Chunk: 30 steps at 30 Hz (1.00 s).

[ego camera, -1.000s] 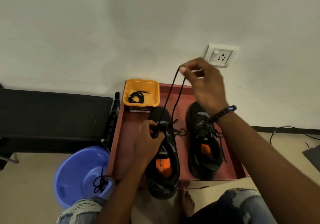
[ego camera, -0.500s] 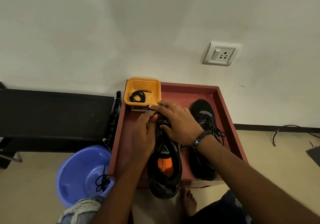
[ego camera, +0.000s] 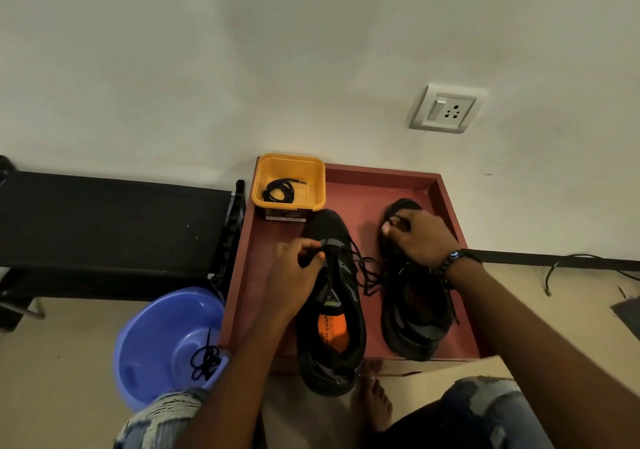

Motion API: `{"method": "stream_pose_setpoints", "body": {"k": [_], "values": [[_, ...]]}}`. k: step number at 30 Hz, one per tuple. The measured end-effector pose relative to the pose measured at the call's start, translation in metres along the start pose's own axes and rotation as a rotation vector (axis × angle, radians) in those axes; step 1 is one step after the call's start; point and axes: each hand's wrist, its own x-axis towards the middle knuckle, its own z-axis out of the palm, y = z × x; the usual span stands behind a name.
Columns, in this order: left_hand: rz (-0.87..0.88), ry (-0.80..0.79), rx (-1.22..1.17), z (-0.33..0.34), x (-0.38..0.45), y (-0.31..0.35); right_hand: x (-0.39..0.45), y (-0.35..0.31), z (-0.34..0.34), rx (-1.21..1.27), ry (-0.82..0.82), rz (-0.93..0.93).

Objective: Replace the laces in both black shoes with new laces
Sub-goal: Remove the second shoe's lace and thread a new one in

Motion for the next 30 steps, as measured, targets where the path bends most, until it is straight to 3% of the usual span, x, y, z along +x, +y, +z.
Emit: {"method": "stream_pose_setpoints", "body": {"k": [2, 4, 6, 9, 12, 15, 17, 21, 23, 26, 30], "values": [[0.035, -0.005, 0.113, 0.003, 0.0, -0.003, -0.006, 0.008, 0.008, -0.195, -0.108, -0.004], [0.071, -0.002, 0.156, 0.003, -0.001, 0.001, -0.014, 0.004, 0.017, -0.25, -0.001, -0.074], [0.094, -0.012, 0.184, 0.002, -0.003, 0.004, -0.019, -0.01, 0.024, -0.147, 0.086, -0.202], [0.118, -0.015, 0.197, 0.003, -0.003, 0.005, -0.02, -0.032, 0.04, -0.132, -0.086, -0.323], [0.107, 0.018, 0.17, 0.003, -0.003, 0.005, -0.015, -0.04, 0.056, -0.043, -0.174, -0.278], [0.068, 0.055, 0.083, 0.004, -0.001, 0.003, -0.013, -0.032, 0.054, 0.111, -0.023, -0.169], [-0.016, 0.069, -0.034, 0.007, 0.002, 0.003, -0.015, -0.022, 0.049, 0.03, 0.007, -0.092], [-0.169, 0.096, -0.274, 0.012, 0.005, 0.002, -0.031, -0.012, 0.041, -0.287, -0.136, 0.079], [-0.21, 0.11, -0.367, 0.012, 0.005, 0.002, -0.037, -0.014, 0.039, -0.298, -0.075, 0.088], [-0.223, 0.098, -0.424, 0.013, 0.004, 0.006, -0.035, -0.027, 0.038, -0.16, 0.09, -0.125], [-0.147, 0.057, -0.463, 0.01, 0.001, 0.008, -0.014, -0.058, 0.042, -0.121, -0.164, -0.342]]}}
